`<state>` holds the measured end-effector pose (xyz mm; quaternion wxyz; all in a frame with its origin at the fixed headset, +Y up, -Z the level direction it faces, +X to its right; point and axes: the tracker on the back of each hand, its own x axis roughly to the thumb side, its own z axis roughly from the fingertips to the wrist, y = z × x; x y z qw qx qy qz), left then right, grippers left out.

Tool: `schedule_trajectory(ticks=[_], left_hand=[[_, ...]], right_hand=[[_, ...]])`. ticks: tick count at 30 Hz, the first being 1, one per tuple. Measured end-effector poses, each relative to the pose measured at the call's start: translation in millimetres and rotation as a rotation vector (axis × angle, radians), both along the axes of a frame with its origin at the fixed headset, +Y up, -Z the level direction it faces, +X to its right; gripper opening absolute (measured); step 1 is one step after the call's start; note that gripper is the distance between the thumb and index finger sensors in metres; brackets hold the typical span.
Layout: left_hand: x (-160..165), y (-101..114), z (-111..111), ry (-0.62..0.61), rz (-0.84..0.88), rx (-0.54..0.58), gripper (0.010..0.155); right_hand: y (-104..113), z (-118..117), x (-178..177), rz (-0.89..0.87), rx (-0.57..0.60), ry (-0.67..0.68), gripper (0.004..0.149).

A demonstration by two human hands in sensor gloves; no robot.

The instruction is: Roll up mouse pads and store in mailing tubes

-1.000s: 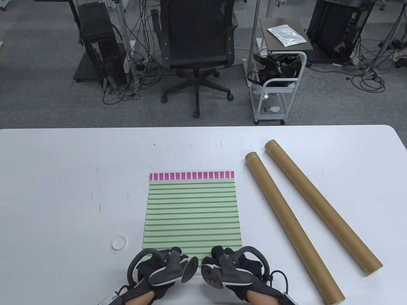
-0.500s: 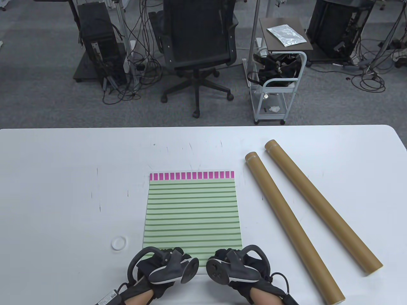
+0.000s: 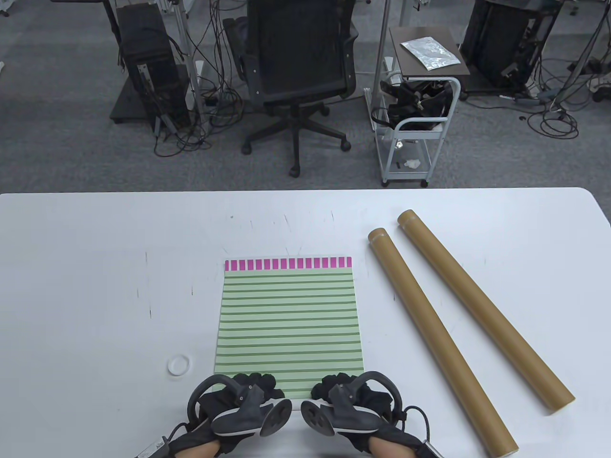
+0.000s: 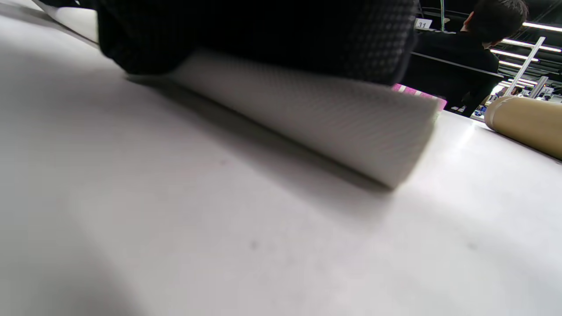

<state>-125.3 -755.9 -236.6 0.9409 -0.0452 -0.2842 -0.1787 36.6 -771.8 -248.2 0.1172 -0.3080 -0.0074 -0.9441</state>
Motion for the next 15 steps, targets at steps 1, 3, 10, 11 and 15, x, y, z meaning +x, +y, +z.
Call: schedule_trajectory(ticks=[1, 3, 10, 11, 15], left_hand=[[-0.6, 0.6, 2.1, -0.005, -0.013, 0.001, 0.049], [-1.3, -0.6, 2.4, 0.004, -0.020, 0.011, 0.056], [-2.0, -2.3, -5.3, 0.038, -0.015, 0.063, 0.045], [-2.8, -2.2, -7.9, 0.054, 0.003, 0.047, 0.044], [-4.2, -2.3, -13.2, 0.086, 0.015, 0.030, 0.044]], right_hand=[[0.0, -0.2, 0.3, -0.004, -0.003, 0.000, 0.044], [0.9, -0.4, 0.6, -0.005, 0.000, 0.002, 0.043], [2.2, -5.7, 7.4, -0.028, -0.030, -0.002, 0.044], [1.3, -6.5, 8.7, -0.025, -0.054, 0.001, 0.051], [0.8, -3.7, 6.4, 0.016, -0.074, 0.036, 0.048]])
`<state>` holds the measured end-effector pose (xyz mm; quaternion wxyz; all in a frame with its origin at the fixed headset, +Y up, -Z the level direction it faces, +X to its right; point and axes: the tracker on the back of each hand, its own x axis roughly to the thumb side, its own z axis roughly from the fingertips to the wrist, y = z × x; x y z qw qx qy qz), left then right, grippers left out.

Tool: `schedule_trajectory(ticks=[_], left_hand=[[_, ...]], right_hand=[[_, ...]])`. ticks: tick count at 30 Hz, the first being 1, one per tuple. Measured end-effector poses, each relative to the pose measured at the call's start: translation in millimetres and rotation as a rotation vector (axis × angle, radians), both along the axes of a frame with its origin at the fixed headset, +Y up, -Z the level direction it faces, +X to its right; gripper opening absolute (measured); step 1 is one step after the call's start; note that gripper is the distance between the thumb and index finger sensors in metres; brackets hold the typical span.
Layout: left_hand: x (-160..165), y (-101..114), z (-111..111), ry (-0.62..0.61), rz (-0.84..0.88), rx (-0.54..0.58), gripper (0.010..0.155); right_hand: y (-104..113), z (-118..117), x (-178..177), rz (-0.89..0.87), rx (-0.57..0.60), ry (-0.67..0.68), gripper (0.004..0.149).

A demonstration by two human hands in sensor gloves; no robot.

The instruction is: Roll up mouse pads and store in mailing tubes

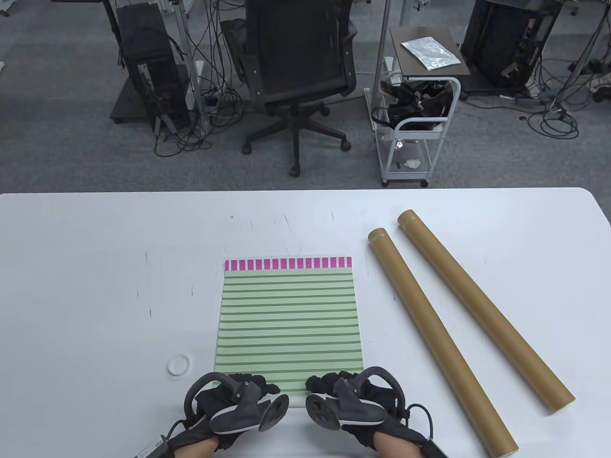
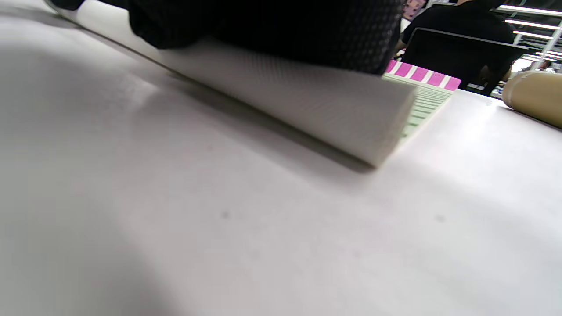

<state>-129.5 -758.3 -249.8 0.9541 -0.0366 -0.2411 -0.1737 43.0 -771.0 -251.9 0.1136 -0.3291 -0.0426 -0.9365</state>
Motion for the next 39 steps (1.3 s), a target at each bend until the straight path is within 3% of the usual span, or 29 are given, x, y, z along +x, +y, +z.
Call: schedule_trajectory(ticks=[2, 4, 8, 12, 16, 29, 31, 33, 35, 39], left_hand=[[0.5, 0.6, -1.3, 0.015, 0.004, -0.012, 0.046], [0.4, 1.1, -0.7, 0.008, 0.000, -0.004, 0.043], [-0.4, 1.6, 3.5, -0.008, 0.001, 0.004, 0.041], [-1.4, -0.5, 7.5, -0.020, -0.005, -0.021, 0.056], [-0.7, -1.1, 7.1, -0.013, -0.016, 0.028, 0.050], [-9.3, 0.6, -14.1, 0.110, 0.103, -0.084, 0.042], [-8.9, 0.6, -15.5, 0.132, 0.098, -0.092, 0.042], [-8.3, 0.3, -15.7, 0.139, 0.089, -0.099, 0.042], [-8.8, -0.1, -14.7, 0.132, 0.075, -0.084, 0.043], [-11.3, 1.7, -10.6, 0.117, 0.113, -0.156, 0.051]], right_hand=[[-0.7, 1.2, -2.7, 0.005, -0.007, 0.007, 0.059], [-1.5, 0.7, -6.5, 0.015, 0.060, -0.001, 0.053], [0.3, -0.8, -10.0, 0.016, 0.044, 0.009, 0.048], [-0.7, 3.2, -16.4, 0.081, 0.107, 0.043, 0.046], [0.2, -0.1, -15.8, 0.064, 0.088, 0.022, 0.045], [1.3, -3.0, -7.6, 0.016, 0.070, -0.006, 0.050], [0.5, -4.4, -6.9, 0.002, 0.041, -0.013, 0.058], [0.2, -6.0, -11.1, 0.023, 0.078, -0.009, 0.052], [0.8, -7.0, -14.6, 0.046, 0.048, -0.009, 0.049], [3.1, -4.8, -13.8, 0.012, 0.008, 0.000, 0.048]])
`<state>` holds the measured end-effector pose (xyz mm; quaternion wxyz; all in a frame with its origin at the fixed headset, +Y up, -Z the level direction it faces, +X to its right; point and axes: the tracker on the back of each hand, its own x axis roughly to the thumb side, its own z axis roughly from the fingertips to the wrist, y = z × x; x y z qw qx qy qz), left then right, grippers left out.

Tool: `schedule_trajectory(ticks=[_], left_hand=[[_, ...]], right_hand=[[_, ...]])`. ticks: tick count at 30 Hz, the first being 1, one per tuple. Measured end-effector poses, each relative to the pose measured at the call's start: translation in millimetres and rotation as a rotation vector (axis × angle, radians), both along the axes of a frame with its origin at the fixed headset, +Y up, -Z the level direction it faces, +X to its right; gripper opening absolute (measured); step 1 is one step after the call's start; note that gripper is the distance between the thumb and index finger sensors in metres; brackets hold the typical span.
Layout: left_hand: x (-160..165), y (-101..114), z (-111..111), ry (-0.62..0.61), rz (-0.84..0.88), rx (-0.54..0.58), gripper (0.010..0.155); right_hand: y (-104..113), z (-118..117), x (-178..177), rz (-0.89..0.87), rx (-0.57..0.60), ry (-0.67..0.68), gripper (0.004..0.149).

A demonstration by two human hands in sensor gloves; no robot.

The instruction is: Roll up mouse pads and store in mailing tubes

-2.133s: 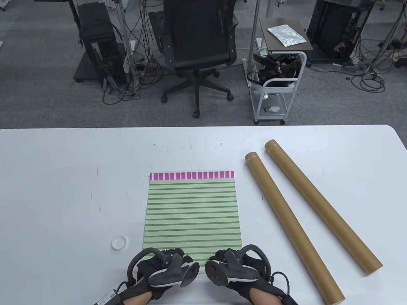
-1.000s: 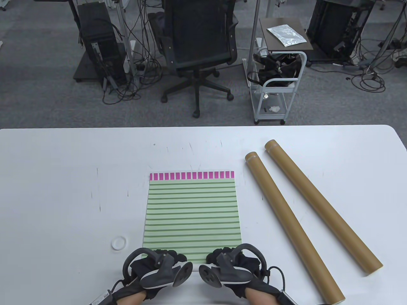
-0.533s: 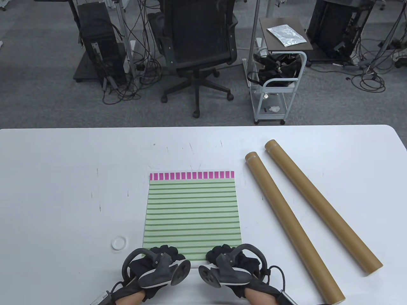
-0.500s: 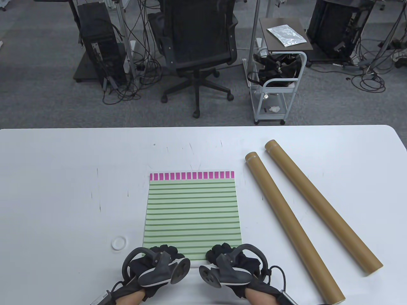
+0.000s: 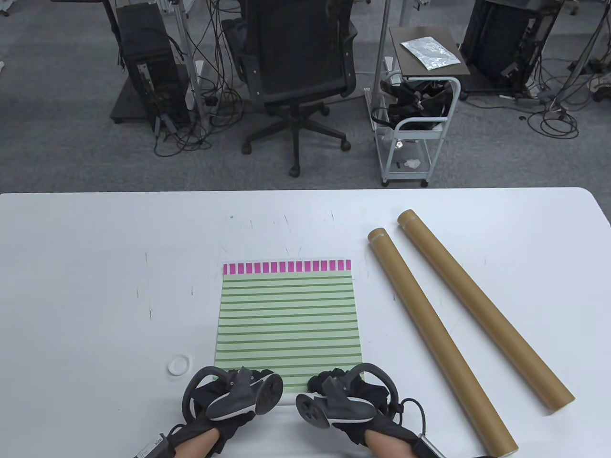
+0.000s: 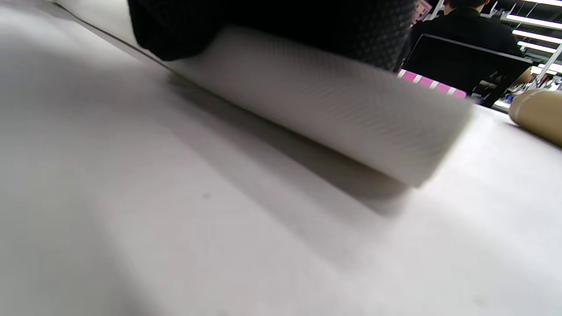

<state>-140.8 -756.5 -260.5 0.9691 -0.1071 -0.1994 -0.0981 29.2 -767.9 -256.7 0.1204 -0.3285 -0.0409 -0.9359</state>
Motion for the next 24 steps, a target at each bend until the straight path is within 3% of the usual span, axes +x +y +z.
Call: schedule_trajectory(ticks=[5, 12, 16, 19, 21, 24], left_hand=[[2.6, 0.5, 9.6, -0.065, -0.018, 0.029, 0.040], [20.2, -0.4, 33.9, -0.137, -0.201, 0.290, 0.043], [20.5, -2.4, 32.7, -0.120, -0.175, 0.258, 0.056], [19.5, -2.7, 27.8, -0.094, -0.168, 0.290, 0.050], [18.5, -0.2, 21.5, -0.077, -0.160, 0.239, 0.045], [18.5, -0.8, 15.7, -0.050, -0.158, 0.212, 0.042]], right_hand=[[2.3, -2.6, 1.1, -0.009, -0.027, -0.017, 0.046], [2.6, -13.6, 10.7, -0.092, -0.131, -0.077, 0.045], [2.5, -16.8, 17.5, -0.143, -0.160, -0.109, 0.044], [1.1, -15.5, 21.2, -0.158, -0.135, -0.119, 0.045], [0.9, -13.0, 19.4, -0.132, -0.152, -0.117, 0.047], [6.8, -3.9, 12.9, -0.058, -0.035, -0.061, 0.046]])
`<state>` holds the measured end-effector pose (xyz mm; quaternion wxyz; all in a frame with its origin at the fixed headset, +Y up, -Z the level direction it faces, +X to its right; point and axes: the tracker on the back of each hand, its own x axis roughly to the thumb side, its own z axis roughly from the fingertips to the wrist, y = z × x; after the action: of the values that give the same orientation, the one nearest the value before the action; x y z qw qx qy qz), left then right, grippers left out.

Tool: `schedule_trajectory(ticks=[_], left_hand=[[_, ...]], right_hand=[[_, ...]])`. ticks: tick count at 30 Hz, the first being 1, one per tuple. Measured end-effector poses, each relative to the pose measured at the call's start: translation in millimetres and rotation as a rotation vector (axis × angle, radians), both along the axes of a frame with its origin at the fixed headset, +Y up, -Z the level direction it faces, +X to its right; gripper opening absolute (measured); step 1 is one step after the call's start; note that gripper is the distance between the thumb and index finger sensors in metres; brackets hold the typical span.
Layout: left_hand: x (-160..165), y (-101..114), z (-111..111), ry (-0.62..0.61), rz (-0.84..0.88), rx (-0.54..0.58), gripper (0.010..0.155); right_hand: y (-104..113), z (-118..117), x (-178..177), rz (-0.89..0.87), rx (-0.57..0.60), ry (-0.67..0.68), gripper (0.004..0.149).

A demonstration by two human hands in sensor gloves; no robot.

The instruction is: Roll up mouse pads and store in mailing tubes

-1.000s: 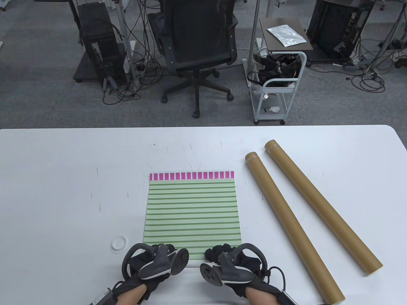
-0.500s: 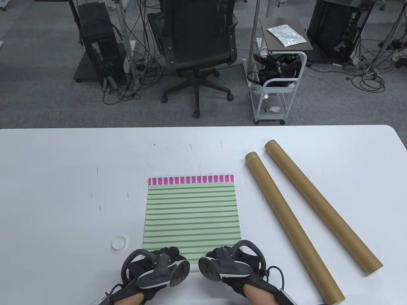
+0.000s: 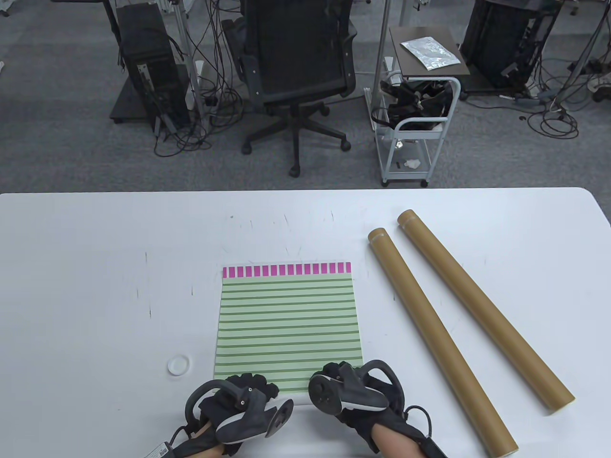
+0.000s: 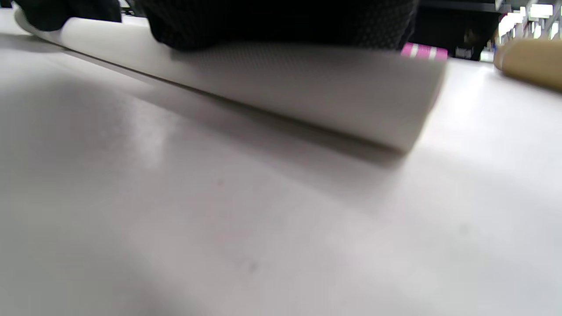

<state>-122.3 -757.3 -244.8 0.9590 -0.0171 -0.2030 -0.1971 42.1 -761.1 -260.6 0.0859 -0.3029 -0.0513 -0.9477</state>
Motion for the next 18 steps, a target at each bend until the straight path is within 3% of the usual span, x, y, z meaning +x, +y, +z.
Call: schedule_trajectory(ticks=[4, 9, 14, 16, 18], left_hand=[[-3.1, -1.1, -8.0, 0.037, 0.018, -0.034, 0.042], [-14.8, -4.8, -15.2, 0.069, 0.082, -0.106, 0.044], [-16.8, -2.8, -10.1, -0.025, 0.078, -0.076, 0.043], [-17.6, -3.0, -9.2, -0.033, 0.075, -0.108, 0.054], [-18.4, -6.0, -9.1, -0.015, 0.075, -0.072, 0.055]], right_hand=[[-0.5, 9.8, -7.2, 0.126, 0.011, 0.057, 0.061], [-3.6, 1.8, -12.6, 0.113, 0.063, 0.012, 0.052], [-4.1, 1.5, -13.0, 0.101, 0.092, 0.013, 0.050], [-4.5, 1.0, -14.0, 0.110, 0.098, 0.011, 0.050], [-5.0, 0.9, -14.0, 0.113, 0.098, 0.010, 0.049]])
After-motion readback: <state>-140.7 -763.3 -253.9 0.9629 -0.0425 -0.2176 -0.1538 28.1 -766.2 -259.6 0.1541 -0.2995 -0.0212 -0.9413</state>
